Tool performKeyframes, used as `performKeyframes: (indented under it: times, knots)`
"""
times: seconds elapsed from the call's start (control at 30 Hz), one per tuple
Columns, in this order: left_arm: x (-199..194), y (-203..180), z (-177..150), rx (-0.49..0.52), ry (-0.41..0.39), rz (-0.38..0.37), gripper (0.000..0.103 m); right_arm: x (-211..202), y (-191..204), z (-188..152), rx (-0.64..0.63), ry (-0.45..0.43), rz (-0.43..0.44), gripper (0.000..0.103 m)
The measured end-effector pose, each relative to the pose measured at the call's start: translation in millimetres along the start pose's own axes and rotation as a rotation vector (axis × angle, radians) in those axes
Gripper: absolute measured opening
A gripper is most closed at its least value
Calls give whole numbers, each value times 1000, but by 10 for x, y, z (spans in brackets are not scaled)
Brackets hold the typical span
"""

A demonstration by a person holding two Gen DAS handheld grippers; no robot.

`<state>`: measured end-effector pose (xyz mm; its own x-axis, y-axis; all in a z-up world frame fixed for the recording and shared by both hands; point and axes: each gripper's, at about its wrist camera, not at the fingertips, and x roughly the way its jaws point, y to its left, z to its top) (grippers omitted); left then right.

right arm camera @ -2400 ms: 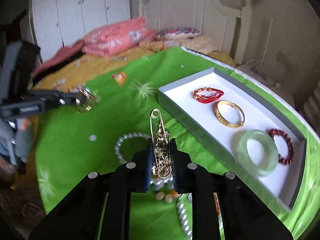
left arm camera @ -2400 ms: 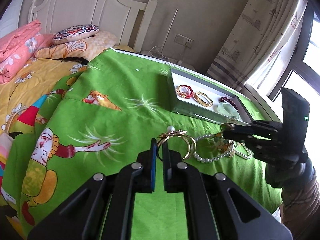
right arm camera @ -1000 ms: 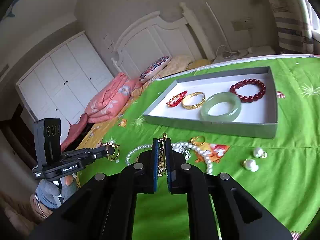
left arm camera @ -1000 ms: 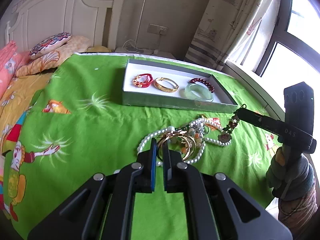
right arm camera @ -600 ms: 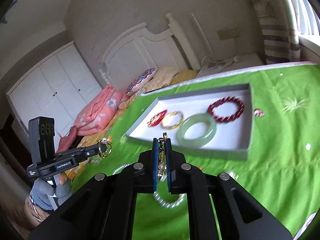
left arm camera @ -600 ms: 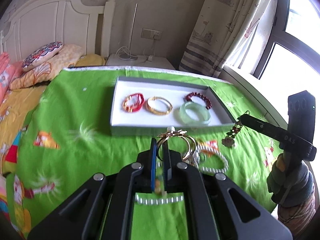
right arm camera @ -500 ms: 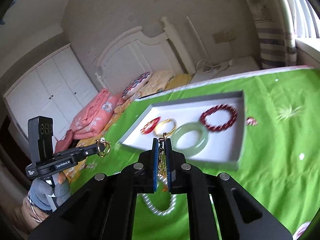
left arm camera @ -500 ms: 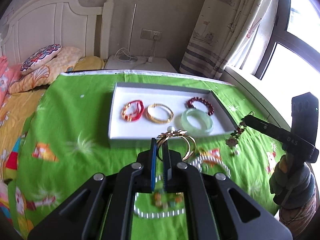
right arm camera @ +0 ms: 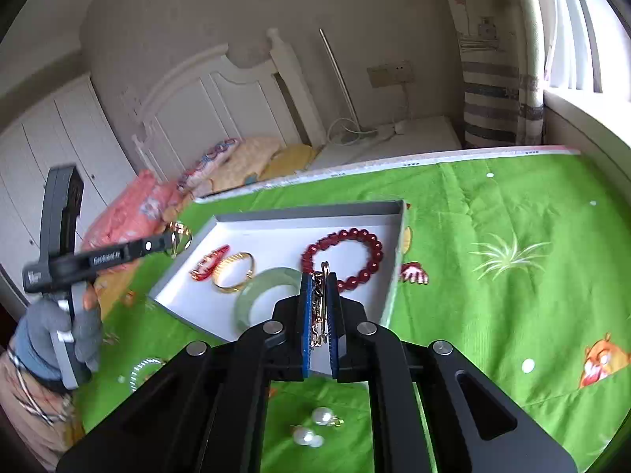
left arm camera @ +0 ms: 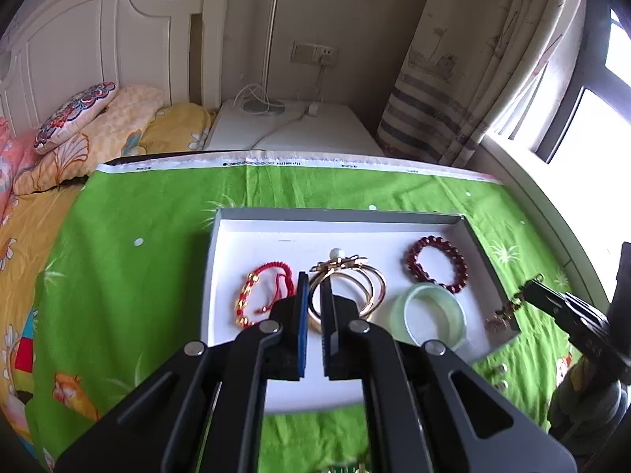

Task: Organize jewelry
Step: 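Lower both held pieces into the white tray and open both tools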

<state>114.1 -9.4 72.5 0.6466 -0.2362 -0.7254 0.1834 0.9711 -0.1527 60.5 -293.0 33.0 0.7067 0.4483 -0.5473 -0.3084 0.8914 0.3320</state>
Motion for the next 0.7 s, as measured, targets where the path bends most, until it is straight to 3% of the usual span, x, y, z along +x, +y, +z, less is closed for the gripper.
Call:
performKeyframes:
  times: [0.23,0.33,0.37,0.43,0.5,0.57,0.7]
  knots:
    - [349,-27,84,-15,38,36,5,182,-5,10,-32,43,-25,9]
    - [443,-19,67,-35,49,44,8,246,-25,28,-33,22,-42,12]
    - [451,-7,56,-46,44,45,13,260,-45,38,-29,17,-54,19]
    - [421,33,39,-69,23,50,50,251,-82,53,-14,8,-63,34]
    - [314,93,5,-95,-24,64,57,182,-115,58,-5,-27,-61,44]
    - [227,133,-25,-110,-40,65,58,76,-132,56,-3,-70,-53,44]
    - [-46,261,-136,-161,-93,77,69,-76,-154,56,3,-121,-52,44]
